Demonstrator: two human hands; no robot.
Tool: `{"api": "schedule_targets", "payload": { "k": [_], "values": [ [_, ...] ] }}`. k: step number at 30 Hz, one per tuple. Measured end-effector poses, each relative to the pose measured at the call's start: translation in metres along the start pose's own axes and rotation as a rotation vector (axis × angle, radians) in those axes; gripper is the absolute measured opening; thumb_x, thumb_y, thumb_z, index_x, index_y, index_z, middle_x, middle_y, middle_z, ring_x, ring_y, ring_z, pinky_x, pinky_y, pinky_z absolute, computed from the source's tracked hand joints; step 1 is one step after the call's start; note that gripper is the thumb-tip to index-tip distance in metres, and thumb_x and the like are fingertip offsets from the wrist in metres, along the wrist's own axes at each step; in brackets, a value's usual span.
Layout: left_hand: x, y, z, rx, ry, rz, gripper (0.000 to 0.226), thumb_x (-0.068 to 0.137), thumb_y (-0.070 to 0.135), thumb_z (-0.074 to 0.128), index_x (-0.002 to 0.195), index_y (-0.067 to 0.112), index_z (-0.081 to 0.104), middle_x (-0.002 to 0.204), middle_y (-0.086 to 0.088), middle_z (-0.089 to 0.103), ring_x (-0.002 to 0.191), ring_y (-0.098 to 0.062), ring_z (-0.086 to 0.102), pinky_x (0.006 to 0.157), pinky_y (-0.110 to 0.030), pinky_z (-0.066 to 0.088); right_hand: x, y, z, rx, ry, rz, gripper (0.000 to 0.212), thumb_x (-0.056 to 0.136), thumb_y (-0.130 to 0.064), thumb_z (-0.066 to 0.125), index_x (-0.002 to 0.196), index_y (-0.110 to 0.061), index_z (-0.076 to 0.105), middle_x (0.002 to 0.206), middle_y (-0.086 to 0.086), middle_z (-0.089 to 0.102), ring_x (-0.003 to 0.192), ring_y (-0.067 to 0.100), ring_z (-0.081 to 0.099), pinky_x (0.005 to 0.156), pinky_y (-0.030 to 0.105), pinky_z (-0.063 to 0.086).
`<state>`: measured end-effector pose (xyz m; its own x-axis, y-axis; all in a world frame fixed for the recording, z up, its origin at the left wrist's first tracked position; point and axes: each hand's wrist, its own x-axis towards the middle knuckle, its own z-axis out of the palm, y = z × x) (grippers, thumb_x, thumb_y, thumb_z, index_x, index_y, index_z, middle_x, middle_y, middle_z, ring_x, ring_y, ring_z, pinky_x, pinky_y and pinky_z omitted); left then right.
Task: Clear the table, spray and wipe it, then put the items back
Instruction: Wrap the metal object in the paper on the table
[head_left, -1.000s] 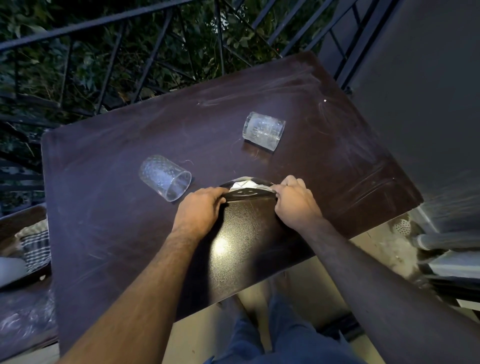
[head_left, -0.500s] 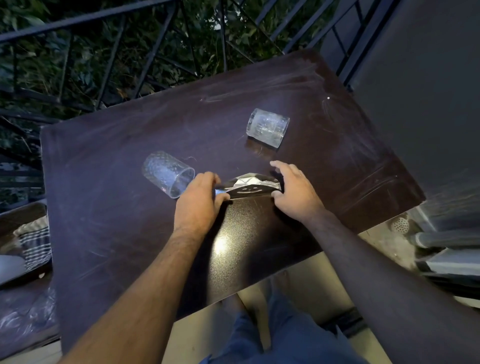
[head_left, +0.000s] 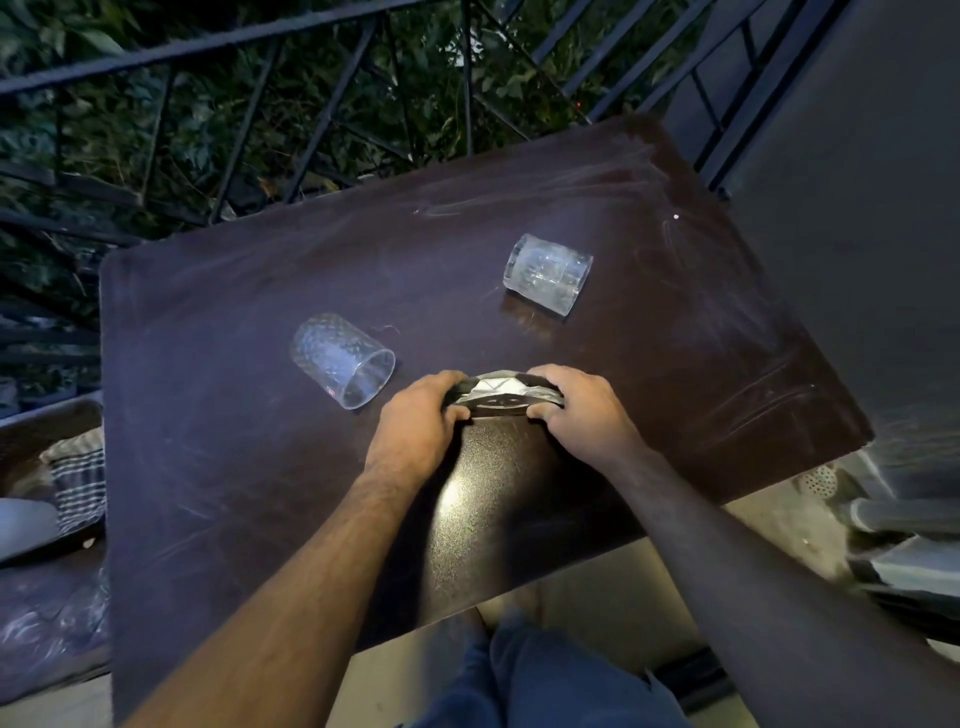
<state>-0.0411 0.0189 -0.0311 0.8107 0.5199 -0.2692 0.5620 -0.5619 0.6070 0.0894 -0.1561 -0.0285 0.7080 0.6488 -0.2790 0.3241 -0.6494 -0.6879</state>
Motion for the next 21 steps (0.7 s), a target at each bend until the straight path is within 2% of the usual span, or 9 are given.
{"api": "schedule_targets", "payload": {
  "k": [3,7,11,18,21],
  "values": [
    [-0.008,0.004,-0.003,-0.027,0.021,-0.007,0.034,0.093,0.017,0.069,0.123,0.034,0.068,0.12,0.011,0.071,0.11,-0.012,0.064,0.102,-0.026,0.045,-0.005,-0.002,-0.001,-0.013,0.037,-0.037,0.04,0.083,-0.018,0.072,0.121,-0.028,0.067,0.114,-0.009,0.07,0.107,0.011,0.061,0.096,0.024,0.043],
    [-0.022,0.004,-0.01,-0.069,0.051,-0.021,0.034,0.093,0.017,0.067,0.122,0.036,0.067,0.118,0.014,0.07,0.108,-0.009,0.063,0.101,-0.024,0.044,-0.009,-0.006,0.001,-0.012,0.045,-0.063,0.04,0.082,-0.018,0.074,0.119,-0.029,0.068,0.112,-0.011,0.072,0.106,0.011,0.063,0.095,0.022,0.044],
    [-0.038,-0.006,-0.02,-0.091,0.093,-0.025,0.034,0.094,0.019,0.067,0.122,0.038,0.066,0.116,0.016,0.071,0.109,-0.01,0.063,0.103,-0.029,0.048,-0.012,-0.019,0.008,-0.027,0.035,-0.105,0.04,0.081,-0.018,0.074,0.119,-0.029,0.068,0.113,-0.011,0.071,0.107,0.012,0.063,0.1,0.028,0.047],
    [-0.077,-0.058,-0.051,-0.147,0.164,-0.008,0.044,0.09,0.02,0.07,0.123,0.046,0.055,0.108,0.024,0.067,0.102,-0.004,0.063,0.1,-0.025,0.048,-0.026,-0.062,0.049,-0.063,-0.008,-0.19,0.037,0.08,-0.02,0.074,0.115,-0.031,0.068,0.107,-0.015,0.071,0.103,0.008,0.063,0.097,0.025,0.046],
    [-0.096,-0.088,-0.068,-0.141,0.171,0.01,0.039,0.09,0.017,0.07,0.121,0.04,0.062,0.111,0.019,0.069,0.104,-0.008,0.065,0.103,-0.029,0.049,-0.035,-0.085,0.078,-0.072,-0.026,-0.215,0.036,0.08,-0.019,0.073,0.113,-0.031,0.069,0.106,-0.015,0.071,0.102,0.008,0.062,0.096,0.021,0.044]
  ]
}}
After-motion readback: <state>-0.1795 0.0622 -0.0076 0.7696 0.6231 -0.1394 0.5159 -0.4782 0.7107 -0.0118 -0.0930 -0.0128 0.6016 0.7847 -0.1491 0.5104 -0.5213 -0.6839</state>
